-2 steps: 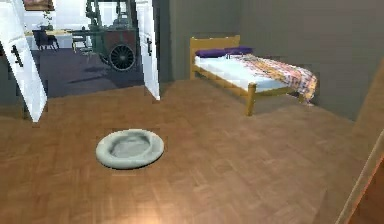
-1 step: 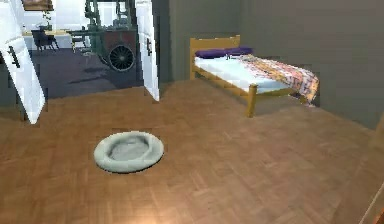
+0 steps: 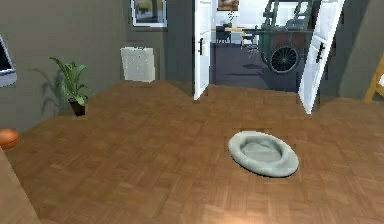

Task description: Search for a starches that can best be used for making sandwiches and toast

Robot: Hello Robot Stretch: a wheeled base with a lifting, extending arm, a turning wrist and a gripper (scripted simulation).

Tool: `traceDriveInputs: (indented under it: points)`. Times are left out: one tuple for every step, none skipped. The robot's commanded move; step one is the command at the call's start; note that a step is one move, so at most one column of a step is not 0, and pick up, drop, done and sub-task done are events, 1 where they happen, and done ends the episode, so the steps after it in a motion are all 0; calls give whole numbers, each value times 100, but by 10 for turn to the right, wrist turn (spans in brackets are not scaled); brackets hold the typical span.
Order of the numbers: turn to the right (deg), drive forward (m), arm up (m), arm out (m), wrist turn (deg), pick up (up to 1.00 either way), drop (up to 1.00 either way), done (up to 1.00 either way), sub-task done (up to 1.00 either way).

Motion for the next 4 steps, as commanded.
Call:
traceDriveInputs:
  points:
    - [0,55,0,0,0,0,0,0,0]
    - [-450,0,0,0,0,0,0,0,0]
    - [-90,0,0,0,0,0,0,0,0]
    - [0,30,0,0,0,0,0,0,0]
